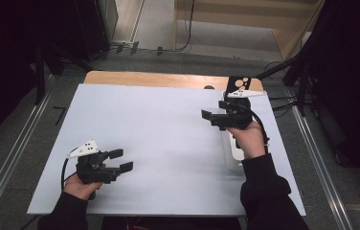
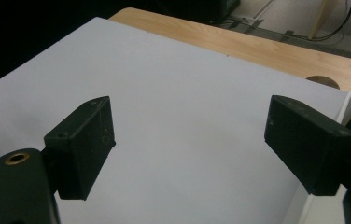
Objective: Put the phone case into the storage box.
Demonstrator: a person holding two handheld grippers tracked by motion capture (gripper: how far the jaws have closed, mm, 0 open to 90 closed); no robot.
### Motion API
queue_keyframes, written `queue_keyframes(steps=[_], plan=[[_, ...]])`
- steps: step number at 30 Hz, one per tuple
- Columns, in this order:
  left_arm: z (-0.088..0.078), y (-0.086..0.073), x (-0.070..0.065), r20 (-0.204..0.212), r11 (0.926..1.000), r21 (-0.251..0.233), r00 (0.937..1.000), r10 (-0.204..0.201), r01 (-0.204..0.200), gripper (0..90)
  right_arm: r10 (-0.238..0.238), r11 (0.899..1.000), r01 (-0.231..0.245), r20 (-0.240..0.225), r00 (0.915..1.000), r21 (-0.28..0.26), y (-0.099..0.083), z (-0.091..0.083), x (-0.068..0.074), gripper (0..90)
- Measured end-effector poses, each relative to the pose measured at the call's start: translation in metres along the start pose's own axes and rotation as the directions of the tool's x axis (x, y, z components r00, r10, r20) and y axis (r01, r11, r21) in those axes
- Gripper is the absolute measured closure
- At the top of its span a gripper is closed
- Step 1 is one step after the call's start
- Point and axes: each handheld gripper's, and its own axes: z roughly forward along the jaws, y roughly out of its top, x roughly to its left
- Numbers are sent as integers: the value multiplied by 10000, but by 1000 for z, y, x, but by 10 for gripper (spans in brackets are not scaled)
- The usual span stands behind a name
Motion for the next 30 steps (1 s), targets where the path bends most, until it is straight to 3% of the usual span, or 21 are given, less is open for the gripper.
queue_keyframes(steps=[6, 8, 9, 12, 17, 21, 25, 30], plan=[[0, 0, -1, 4, 10000, 76, 10000, 55, -56, 242, -147, 9998, 148, -128, 9998, 107, -9, 1, 6, 145], [1, 0, -2, -15, 9999, 53, 10000, 85, -85, 242, 2, 9992, 6, -208, 9998, 394, -10, 1, 7, 228], [1, 0, -2, -4, 10000, 35, 10000, 68, -68, 242, 73, 9982, -60, -212, 9997, 596, -11, 1, 8, 228], [1, 0, -2, 11, 9999, 52, 10000, 93, -93, 242, -196, 9981, 207, -196, 9996, 575, -15, 0, 12, 227], [1, 1, -2, 50, 9999, 86, 9999, 105, -106, 242, -83, 9978, 121, -573, 9983, 655, -22, -1, 17, 227], [1, 1, -2, 58, 9999, 48, 9999, 98, -98, 242, -382, 9952, 438, -649, 9972, 875, -28, 2, 22, 227], [1, 1, -3, 68, 9999, 41, 9998, 167, -167, 242, -580, 9934, 679, -1065, 9926, 925, -36, 5, 28, 228], [1, 2, -4, 105, 9997, 86, 9997, 216, -217, 242, -632, 9925, 760, -1303, 9895, 953, -45, 6, 34, 228]])
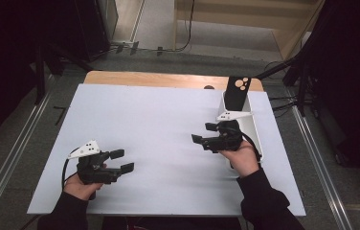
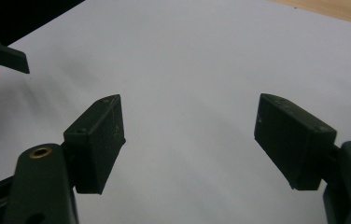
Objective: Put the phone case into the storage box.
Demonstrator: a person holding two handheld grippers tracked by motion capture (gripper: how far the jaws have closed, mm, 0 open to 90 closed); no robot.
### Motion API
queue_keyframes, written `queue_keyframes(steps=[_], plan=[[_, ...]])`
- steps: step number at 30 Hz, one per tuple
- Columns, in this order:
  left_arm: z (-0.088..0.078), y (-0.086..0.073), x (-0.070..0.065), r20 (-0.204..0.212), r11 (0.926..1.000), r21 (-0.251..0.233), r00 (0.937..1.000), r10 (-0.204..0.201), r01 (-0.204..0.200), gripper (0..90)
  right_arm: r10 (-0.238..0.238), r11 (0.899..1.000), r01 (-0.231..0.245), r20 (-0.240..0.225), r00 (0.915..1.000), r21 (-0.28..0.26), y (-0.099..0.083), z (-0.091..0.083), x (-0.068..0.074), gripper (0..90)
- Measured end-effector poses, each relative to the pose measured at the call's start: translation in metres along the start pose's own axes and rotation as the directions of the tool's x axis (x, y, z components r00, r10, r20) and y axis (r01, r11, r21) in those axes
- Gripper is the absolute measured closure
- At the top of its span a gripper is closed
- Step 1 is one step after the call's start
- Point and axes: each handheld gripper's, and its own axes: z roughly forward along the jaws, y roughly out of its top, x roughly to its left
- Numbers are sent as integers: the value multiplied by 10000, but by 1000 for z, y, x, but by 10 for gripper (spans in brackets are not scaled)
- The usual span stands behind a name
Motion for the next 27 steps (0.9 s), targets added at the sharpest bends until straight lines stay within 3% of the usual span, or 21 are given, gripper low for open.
queue_keyframes(steps=[4, 8, 27], plan=[[0, 0, 0, 32, 10000, -76, 10000, -6, 6, 242, -312, 9995, 312, -225, 9993, -27, -6, 1, 3, 227], [0, 0, 0, 20, 10000, -49, 10000, -12, 12, 242, -176, 9998, 177, -285, 9994, 44, -11, -1, 6, 228], [1, 1, -1, 83, 10000, -72, 10000, -13, 13, 242, -433, 9985, 464, -985, 9942, 296, -35, -7, 29, 227]])
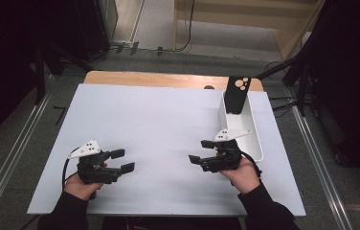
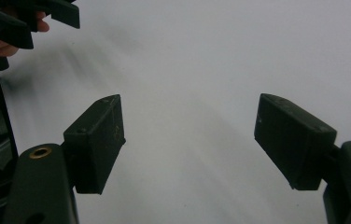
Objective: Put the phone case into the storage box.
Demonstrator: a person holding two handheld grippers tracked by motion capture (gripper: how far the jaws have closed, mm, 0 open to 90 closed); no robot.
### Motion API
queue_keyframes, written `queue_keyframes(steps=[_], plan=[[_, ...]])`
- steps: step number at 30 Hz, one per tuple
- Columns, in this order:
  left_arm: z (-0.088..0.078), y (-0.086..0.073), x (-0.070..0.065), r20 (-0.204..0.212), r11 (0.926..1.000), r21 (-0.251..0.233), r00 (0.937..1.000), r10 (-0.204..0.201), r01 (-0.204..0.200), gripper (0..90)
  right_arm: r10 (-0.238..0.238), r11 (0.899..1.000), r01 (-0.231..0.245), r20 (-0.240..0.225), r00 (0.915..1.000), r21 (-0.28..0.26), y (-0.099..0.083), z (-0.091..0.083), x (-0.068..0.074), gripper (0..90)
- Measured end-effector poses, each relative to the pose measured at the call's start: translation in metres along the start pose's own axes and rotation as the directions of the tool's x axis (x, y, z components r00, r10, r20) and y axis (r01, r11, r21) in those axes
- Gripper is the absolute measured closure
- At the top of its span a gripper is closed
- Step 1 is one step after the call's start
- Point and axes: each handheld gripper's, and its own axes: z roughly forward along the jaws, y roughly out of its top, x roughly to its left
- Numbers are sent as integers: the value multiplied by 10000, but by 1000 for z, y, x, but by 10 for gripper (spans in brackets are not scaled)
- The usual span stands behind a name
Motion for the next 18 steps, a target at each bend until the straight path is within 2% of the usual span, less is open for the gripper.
queue_keyframes(steps=[12, 18], plan=[[0, 0, 0, 7, 10000, -14, 10000, 1, -1, 242, -341, 9984, 350, -227, 9992, 442, -18, -2, 8, 228], [0, 0, 0, 7, 10000, -7, 10000, 9, -9, 242, -398, 9972, 432, -574, 9976, 602, -26, -2, 10, 228]])
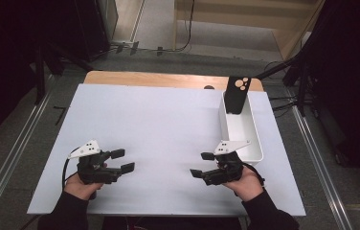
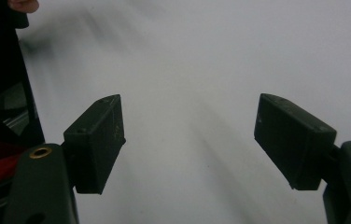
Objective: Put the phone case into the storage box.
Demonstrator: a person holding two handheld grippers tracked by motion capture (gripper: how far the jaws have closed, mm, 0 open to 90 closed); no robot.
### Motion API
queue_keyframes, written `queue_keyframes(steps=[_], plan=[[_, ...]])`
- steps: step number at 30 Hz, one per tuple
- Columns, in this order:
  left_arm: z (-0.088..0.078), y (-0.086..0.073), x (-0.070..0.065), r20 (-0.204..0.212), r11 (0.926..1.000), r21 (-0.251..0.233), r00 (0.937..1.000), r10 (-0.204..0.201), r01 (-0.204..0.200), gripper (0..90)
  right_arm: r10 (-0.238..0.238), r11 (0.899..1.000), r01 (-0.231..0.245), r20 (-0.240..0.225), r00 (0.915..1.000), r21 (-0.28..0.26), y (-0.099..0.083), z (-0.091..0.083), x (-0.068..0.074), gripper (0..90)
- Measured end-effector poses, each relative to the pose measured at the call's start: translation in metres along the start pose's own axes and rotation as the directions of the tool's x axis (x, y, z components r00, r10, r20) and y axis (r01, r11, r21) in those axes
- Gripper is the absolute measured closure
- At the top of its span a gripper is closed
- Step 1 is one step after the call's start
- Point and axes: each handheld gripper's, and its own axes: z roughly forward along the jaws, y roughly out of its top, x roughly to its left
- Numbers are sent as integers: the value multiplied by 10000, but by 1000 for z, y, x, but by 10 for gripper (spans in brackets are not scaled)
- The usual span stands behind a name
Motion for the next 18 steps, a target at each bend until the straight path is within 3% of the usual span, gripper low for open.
queue_keyframes(steps=[18], plan=[[0, 0, 0, 80, 10000, 13, 10000, 3, -3, 242, 287, 9985, -282, -98, 9995, 464, -26, -8, -1, 229]])
